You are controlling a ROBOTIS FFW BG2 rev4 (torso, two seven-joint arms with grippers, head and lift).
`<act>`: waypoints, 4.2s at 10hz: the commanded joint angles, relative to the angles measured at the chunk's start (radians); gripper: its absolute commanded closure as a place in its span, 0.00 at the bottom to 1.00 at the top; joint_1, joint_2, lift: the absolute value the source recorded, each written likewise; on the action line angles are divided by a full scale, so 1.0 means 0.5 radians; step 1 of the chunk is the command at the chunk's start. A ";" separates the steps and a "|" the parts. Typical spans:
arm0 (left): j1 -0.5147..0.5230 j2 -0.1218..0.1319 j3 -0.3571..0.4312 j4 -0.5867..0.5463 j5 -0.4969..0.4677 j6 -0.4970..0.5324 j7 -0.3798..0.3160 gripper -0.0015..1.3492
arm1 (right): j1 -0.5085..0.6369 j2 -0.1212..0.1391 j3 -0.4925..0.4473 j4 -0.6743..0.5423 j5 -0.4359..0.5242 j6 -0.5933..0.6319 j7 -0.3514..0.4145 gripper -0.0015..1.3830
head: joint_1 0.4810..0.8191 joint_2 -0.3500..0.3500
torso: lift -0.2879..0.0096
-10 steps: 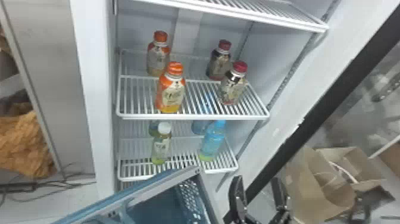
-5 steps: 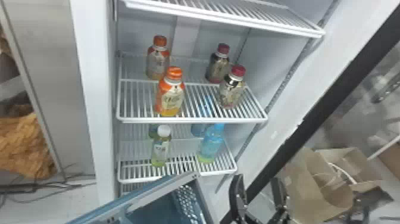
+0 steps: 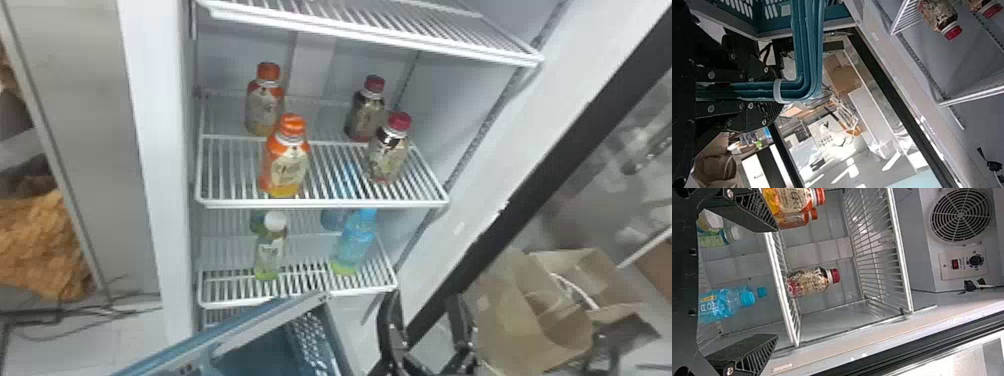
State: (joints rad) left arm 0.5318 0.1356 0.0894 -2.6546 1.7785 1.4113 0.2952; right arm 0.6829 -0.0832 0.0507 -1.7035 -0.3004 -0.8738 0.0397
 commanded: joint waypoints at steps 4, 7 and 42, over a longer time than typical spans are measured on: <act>-0.023 0.005 -0.047 0.104 -0.167 -0.088 -0.029 0.89 | -0.006 -0.008 0.018 -0.002 -0.005 0.000 0.000 0.06 | 0.63 0.00 | 0.83; -0.058 -0.004 -0.047 0.290 -0.303 -0.069 -0.020 0.89 | -0.006 -0.008 0.026 -0.002 -0.005 0.000 0.000 0.06 | 0.63 0.00 | 0.83; -0.872 0.079 0.264 1.291 -0.183 0.320 0.082 0.89 | -0.046 -0.051 0.074 -0.036 0.186 0.005 -0.079 0.06 | 0.63 0.06 | 0.83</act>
State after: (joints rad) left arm 0.0983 0.1747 0.2287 -2.0089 1.6866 1.5707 0.3374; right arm 0.6592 -0.1103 0.0891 -1.7217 -0.2114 -0.8718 0.0006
